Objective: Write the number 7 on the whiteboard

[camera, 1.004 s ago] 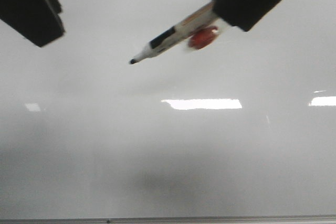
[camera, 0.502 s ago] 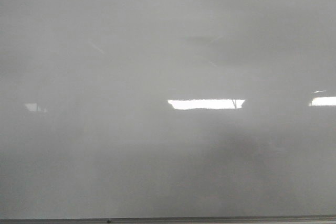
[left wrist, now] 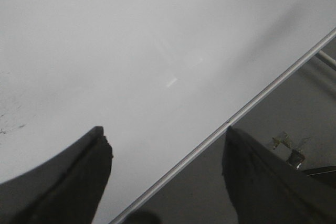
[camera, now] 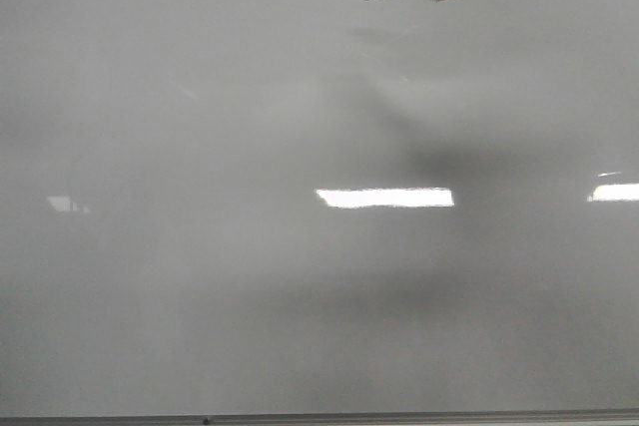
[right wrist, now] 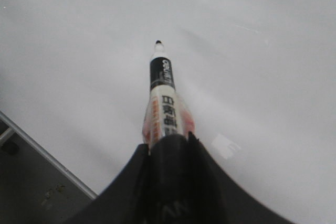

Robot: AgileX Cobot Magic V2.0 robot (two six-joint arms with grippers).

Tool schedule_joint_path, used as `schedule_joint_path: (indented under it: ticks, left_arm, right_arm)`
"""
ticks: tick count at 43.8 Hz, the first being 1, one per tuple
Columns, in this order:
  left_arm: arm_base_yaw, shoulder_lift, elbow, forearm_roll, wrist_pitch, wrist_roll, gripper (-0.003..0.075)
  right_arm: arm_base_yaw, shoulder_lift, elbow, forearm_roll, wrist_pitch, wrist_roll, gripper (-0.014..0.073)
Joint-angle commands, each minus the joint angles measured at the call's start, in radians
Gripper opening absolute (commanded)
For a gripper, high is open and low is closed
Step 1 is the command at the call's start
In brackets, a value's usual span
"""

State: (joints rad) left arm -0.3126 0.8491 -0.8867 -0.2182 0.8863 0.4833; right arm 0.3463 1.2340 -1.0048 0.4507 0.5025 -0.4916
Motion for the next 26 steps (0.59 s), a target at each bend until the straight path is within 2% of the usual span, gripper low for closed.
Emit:
schedule_joint_path:
  ticks: [1, 15, 26]
  left_arm:
    - [0.002, -0.004, -0.027, -0.024, -0.066, -0.012, 0.0452]
    - [0.002, -0.004, -0.027, -0.024, -0.066, -0.012, 0.0452]
    - [0.002, -0.004, -0.027, -0.024, -0.066, -0.012, 0.0452]
  right_arm:
    - [-0.005, 0.019, -0.058, 0.021, -0.084, 0.006, -0.0067]
    - [-0.013, 0.089, -0.069, 0.021, -0.159, 0.006, -0.0067]
    - [-0.135, 0.088, -0.069, 0.014, -0.100, 0.006, -0.0066]
